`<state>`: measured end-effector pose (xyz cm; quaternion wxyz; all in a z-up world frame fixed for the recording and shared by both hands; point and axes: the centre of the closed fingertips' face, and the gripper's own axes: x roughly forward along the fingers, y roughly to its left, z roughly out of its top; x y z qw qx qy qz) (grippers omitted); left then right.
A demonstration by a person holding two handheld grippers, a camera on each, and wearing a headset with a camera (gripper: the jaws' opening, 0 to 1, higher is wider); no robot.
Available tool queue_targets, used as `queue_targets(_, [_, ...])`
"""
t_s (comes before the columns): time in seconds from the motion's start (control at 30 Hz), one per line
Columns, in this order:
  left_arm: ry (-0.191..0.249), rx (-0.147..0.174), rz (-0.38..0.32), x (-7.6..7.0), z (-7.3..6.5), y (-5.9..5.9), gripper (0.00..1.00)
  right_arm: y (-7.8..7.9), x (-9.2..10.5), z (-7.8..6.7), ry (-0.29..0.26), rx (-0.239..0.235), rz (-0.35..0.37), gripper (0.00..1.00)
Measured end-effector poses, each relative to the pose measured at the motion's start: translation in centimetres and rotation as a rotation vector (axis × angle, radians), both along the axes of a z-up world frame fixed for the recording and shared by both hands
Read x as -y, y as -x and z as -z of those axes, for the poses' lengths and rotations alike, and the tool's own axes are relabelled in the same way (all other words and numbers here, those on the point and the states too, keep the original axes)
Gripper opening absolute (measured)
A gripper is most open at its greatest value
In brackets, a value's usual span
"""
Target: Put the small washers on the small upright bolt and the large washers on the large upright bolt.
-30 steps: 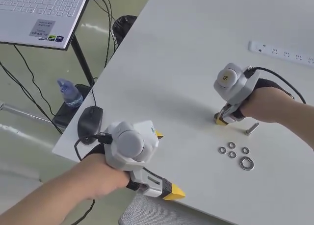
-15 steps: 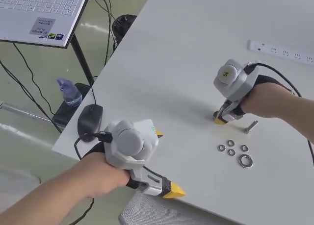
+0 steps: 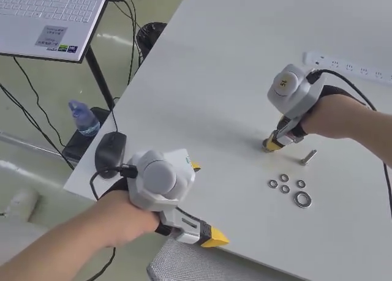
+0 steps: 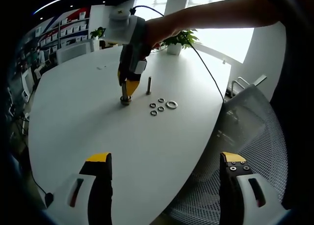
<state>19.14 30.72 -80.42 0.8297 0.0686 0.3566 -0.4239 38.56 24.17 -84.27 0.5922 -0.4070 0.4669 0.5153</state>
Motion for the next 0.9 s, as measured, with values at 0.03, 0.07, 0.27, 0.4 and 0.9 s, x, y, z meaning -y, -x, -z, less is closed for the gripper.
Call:
queue_targets(0.03, [-0.001, 0.001, 0.0, 0.0, -0.1, 0.0, 0.91, -0.1, 0.1, 0.4, -0.001, 0.001, 0.001, 0.37])
queue_targets(0.07, [-0.001, 0.002, 0.0, 0.1, -0.1, 0.0, 0.91, -0.1, 0.2, 0.4, -0.001, 0.001, 0.001, 0.37])
queue_targets(0.27, [-0.003, 0.006, 0.002, 0.2, -0.3, 0.2, 0.91, 0.2, 0.4, -0.9, -0.004, 0.006, -0.002, 0.37])
queue_targets(0.4, [0.002, 0.008, -0.004, 0.2, -0.5, 0.2, 0.91, 0.1, 0.4, -1.1, -0.008, 0.011, 0.002, 0.37])
queue_targets(0.9, [0.016, 0.026, -0.033, 0.0, -1.3, -0.2, 0.91, 1.7, 1.6, -3.2, -0.011, 0.016, 0.025, 0.36])
